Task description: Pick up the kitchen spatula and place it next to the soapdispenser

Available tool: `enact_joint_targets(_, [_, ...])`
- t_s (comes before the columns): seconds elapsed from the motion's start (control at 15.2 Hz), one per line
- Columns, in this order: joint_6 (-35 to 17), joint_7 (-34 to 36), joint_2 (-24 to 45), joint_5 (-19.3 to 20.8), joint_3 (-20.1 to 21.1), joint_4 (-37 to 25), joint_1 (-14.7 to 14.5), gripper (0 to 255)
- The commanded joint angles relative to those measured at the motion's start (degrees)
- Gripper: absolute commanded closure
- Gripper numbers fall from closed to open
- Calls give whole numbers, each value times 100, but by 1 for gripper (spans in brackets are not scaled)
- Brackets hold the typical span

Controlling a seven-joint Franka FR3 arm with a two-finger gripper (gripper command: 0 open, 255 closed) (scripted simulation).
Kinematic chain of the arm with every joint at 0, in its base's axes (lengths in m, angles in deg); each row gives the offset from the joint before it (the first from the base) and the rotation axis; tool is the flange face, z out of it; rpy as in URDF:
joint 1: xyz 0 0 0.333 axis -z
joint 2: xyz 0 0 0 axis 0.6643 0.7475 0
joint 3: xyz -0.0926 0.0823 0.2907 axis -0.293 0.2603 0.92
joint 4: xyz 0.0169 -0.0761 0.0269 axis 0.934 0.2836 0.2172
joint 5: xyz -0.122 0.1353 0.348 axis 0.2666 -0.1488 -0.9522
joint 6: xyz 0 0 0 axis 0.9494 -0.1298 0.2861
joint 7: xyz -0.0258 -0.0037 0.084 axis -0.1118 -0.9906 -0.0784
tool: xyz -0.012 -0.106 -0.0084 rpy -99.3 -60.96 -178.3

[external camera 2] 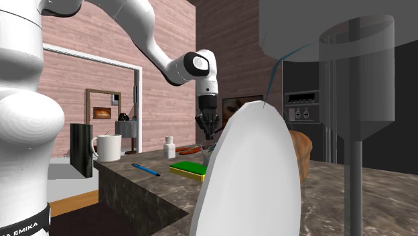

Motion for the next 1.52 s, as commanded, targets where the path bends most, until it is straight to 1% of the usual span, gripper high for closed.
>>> enact_joint_targets(0.0, [146,13,-82,26,8,-65,-3,255])
enact_joint_targets(0.73, [989,19,-323,76,53,-679,-21,255])
enact_joint_targets(1.45, [1830,-16,-405,74,88,-1443,-40,255])
